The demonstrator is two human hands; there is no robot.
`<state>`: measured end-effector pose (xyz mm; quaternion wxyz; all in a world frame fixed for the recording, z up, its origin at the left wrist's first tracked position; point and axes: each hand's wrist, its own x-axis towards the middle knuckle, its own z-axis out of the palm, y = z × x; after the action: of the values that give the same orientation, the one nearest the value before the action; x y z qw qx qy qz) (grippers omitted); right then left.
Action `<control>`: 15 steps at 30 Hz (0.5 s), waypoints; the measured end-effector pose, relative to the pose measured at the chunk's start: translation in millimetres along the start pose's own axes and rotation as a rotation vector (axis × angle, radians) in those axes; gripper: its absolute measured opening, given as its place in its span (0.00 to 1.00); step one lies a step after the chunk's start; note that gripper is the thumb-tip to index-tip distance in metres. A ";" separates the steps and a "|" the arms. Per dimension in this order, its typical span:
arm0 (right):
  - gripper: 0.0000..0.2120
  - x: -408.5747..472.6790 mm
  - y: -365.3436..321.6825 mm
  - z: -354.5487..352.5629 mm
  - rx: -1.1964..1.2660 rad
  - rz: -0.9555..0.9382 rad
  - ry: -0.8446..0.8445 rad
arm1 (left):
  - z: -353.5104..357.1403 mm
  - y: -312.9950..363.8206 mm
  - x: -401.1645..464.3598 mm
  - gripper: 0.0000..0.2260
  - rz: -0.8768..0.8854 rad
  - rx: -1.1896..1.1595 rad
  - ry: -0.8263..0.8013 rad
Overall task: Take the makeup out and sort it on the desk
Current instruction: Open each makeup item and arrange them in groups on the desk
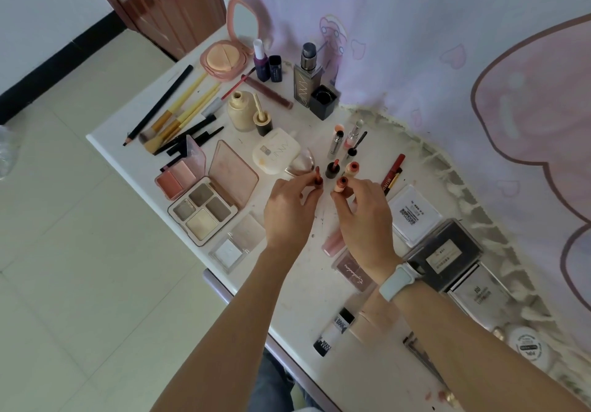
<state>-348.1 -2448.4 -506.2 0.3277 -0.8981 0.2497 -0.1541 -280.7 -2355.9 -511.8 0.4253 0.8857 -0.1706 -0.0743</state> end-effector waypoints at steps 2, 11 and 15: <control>0.10 -0.2 -0.2 0.7 -0.001 0.008 0.002 | 0.3 -0.2 0.1 0.09 0.017 0.004 -0.005; 0.11 -0.4 0.5 2.5 0.032 0.043 -0.002 | 0.9 -1.6 -3.5 0.07 0.026 0.018 -0.005; 0.14 -2.0 2.9 0.6 0.076 0.081 -0.046 | 0.9 -2.6 -2.7 0.11 0.017 0.034 -0.013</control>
<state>-350.5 -2449.0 -508.8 0.3734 -0.8773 0.2723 -0.1295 -282.9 -2354.0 -514.5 0.4096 0.8909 -0.1821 -0.0734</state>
